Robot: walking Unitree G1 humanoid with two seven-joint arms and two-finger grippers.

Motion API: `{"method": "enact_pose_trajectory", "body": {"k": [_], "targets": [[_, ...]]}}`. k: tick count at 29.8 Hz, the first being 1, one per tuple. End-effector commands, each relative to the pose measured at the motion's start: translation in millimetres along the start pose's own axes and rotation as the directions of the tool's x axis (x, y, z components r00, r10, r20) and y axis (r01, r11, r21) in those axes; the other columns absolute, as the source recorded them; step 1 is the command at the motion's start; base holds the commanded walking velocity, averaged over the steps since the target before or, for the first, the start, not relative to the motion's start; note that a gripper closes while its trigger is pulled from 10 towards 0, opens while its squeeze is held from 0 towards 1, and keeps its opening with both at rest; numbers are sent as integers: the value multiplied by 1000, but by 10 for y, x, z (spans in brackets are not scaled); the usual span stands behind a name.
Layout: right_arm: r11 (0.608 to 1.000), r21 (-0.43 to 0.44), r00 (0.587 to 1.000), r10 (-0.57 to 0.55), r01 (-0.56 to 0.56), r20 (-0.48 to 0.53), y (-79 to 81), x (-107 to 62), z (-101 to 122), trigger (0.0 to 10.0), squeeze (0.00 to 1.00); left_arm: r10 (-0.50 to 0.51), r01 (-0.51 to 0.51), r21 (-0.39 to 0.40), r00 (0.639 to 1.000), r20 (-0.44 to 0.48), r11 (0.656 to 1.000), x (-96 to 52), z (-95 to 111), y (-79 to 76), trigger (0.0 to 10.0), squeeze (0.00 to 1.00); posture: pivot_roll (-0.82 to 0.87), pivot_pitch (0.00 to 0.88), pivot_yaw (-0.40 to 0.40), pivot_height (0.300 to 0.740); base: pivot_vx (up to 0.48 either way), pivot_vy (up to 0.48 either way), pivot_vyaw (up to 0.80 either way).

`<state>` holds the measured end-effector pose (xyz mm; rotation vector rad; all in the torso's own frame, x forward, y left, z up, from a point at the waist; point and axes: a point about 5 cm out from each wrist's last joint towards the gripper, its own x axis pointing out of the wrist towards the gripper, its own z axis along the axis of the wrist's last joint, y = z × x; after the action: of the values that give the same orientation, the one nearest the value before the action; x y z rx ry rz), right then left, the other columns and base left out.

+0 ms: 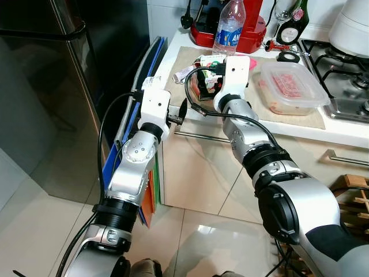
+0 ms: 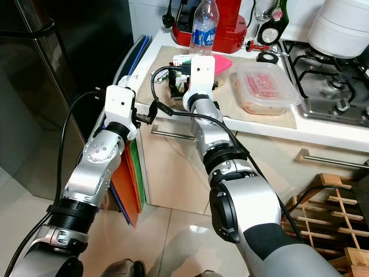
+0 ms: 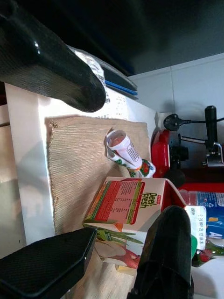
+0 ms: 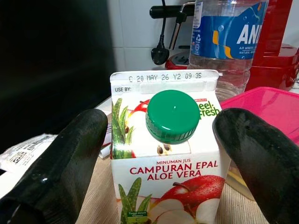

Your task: Restocking fridge

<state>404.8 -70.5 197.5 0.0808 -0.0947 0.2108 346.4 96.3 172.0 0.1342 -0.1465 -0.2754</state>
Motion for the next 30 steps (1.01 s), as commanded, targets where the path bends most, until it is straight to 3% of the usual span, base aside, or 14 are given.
{"method": "enact_pose_trajectory", "body": {"k": [1, 14, 15, 24, 25, 26, 27, 30], "targets": [[1000, 19, 998, 22, -21, -58, 26, -2, -70, 10000, 0, -7, 6, 14, 1000, 14, 1000, 27, 51, -7, 10000, 0, 70, 7, -27, 740, 0, 0, 0], [1000, 24, 998, 5, -3, -65, 11, -24, -117, 10000, 0, -8, 8, 16, 1000, 7, 1000, 23, 35, -16, 10000, 0, 63, 22, -24, 740, 0, 0, 0], [1000, 28, 998, 5, -3, -64, 7, -26, -120, 10000, 1000, -9, 9, 15, 1000, 6, 1000, 24, 35, -16, 10000, 0, 62, 22, -24, 740, 0, 0, 0], [1000, 18, 998, 2, -1, -67, 2, -29, -126, 10000, 1000, -9, 8, 16, 1000, 5, 1000, 19, 32, -23, 10000, 0, 60, 25, -25, 740, 0, 0, 0], [999, 41, 998, -11, 14, -63, -23, -31, -125, 10000, 318, -9, 9, 16, 1000, 5, 1000, 18, 31, -25, 10000, 0, 59, 26, -25, 740, 0, 0, 0], [999, 41, 998, -11, 14, -63, -23, -31, -125, 10000, 318, -9, 9, 16, 1000, 5, 1000, 18, 31, -25, 10000, 0, 59, 26, -25, 740, 0, 0, 0], [999, 47, 998, -1, 4, -60, -23, -31, -122, 0, 0, -9, 9, 16, 1000, 5, 1000, 17, 31, -26, 10000, 0, 58, 26, -25, 740, 0, 0, 0], [999, 40, 999, 8, -5, -52, -26, -30, -110, 0, 0, -10, 10, 17, 1000, 4, 1000, 16, 30, -30, 10000, 0, 57, 27, -25, 740, 0, 0, 0]]}}
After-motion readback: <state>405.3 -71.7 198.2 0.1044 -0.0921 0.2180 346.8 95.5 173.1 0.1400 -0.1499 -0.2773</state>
